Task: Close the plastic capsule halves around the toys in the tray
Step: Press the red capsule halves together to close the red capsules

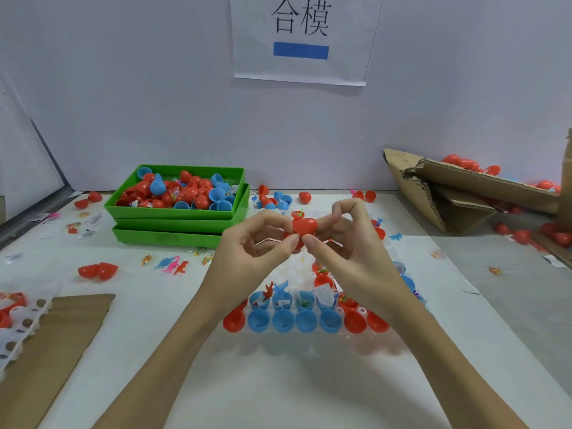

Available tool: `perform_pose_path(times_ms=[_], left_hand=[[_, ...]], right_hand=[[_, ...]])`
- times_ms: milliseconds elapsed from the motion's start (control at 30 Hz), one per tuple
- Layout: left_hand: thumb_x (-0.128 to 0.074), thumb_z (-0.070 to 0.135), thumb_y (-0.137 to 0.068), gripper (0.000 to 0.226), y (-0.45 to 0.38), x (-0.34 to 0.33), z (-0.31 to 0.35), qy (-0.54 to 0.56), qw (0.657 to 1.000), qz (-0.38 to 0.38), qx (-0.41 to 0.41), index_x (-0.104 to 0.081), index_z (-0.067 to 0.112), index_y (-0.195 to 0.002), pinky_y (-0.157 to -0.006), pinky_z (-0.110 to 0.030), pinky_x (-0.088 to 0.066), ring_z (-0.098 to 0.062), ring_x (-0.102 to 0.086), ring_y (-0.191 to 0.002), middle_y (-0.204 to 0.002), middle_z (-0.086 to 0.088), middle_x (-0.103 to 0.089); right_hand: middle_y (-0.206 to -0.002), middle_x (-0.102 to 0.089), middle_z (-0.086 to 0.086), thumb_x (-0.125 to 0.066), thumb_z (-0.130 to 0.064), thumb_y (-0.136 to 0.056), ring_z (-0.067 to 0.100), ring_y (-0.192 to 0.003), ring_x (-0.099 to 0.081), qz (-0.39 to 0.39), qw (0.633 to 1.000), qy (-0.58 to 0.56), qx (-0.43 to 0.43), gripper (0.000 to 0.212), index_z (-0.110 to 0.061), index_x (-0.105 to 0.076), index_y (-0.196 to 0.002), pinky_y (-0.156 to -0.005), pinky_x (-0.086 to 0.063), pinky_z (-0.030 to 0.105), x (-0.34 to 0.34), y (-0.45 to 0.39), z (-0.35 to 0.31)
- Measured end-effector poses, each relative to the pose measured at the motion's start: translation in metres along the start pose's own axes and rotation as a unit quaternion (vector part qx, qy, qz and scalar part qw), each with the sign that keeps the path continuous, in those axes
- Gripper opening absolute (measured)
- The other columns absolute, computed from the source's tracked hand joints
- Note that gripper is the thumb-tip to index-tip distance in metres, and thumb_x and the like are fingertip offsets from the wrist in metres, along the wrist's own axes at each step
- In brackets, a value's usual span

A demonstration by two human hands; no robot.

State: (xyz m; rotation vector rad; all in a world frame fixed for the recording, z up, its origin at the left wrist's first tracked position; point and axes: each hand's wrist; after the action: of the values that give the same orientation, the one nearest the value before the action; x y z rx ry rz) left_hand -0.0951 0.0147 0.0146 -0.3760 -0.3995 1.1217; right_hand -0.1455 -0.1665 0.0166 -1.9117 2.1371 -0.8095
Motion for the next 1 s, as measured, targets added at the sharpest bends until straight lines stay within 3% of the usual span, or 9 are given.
perform_pose_path(times_ms=[200,333,433,567,1000], left_hand=[[-0.071,-0.003,-0.094,0.016,0.0018,-0.0038,-0.0039,-0.027,0.999,-0.013,-0.017,-0.069,0.009,-0.104,-0.086,-0.021,-0.059,-0.015,-0.075,-0.097,-0.099,0.007,-0.075],[-0.076,0.003,-0.090,0.027,0.0021,-0.0049,-0.0040,0.005,1.000,-0.008,-0.011,-0.068,0.010,-0.115,-0.090,-0.021,-0.057,-0.018,-0.074,-0.103,-0.106,0.004,-0.075],[-0.080,0.018,-0.085,0.035,0.0021,-0.0034,-0.0018,0.023,1.000,-0.001,0.011,-0.072,0.015,-0.118,-0.092,-0.023,-0.058,-0.015,-0.075,-0.105,-0.110,0.004,-0.079],[-0.082,0.022,-0.081,0.038,0.0010,-0.0008,-0.0010,0.040,0.999,0.003,0.024,-0.074,0.019,-0.118,-0.094,-0.024,-0.058,-0.016,-0.075,-0.108,-0.112,0.003,-0.079],[-0.079,0.019,-0.081,0.039,0.0003,-0.0039,0.0000,-0.050,0.996,0.030,-0.064,-0.074,0.019,-0.120,-0.097,-0.015,-0.052,-0.007,-0.069,-0.115,-0.118,0.006,-0.076]], right_hand=[[-0.092,-0.066,0.002,-0.064,-0.025,-0.099,0.025,-0.083,-0.068,-0.057,0.998,0.037,-0.013,0.021,-0.021,-0.044,-0.093,-0.073,-0.061,0.040,0.0065,0.0019,0.0030],[-0.086,-0.070,0.004,-0.060,-0.023,-0.103,0.023,-0.077,-0.069,-0.044,0.999,0.023,0.004,0.022,-0.014,-0.044,-0.090,-0.068,-0.056,0.030,0.0092,0.0005,0.0026],[-0.089,-0.075,0.002,-0.062,-0.025,-0.100,0.026,-0.082,-0.073,-0.039,0.999,0.017,0.011,0.022,-0.011,-0.045,-0.099,-0.071,-0.060,0.033,0.0102,-0.0001,0.0001],[-0.100,-0.077,-0.003,-0.064,-0.025,-0.097,0.022,-0.091,-0.075,-0.034,0.999,0.030,0.019,0.026,-0.013,-0.054,-0.118,-0.078,-0.062,0.033,0.0088,-0.0002,-0.0031],[-0.107,-0.078,-0.003,-0.061,-0.018,-0.098,0.019,-0.091,-0.076,-0.020,0.998,0.042,0.032,0.025,-0.018,-0.066,-0.123,-0.083,-0.062,0.032,0.0081,0.0008,-0.0023]])
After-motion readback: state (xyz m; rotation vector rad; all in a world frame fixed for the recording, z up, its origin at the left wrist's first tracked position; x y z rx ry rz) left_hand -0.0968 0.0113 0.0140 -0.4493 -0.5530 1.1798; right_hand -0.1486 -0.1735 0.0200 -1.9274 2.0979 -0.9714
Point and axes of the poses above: each hand's wrist, its own y-axis away from the middle knuckle, its own x-axis out of the back of the hand, z = x × y
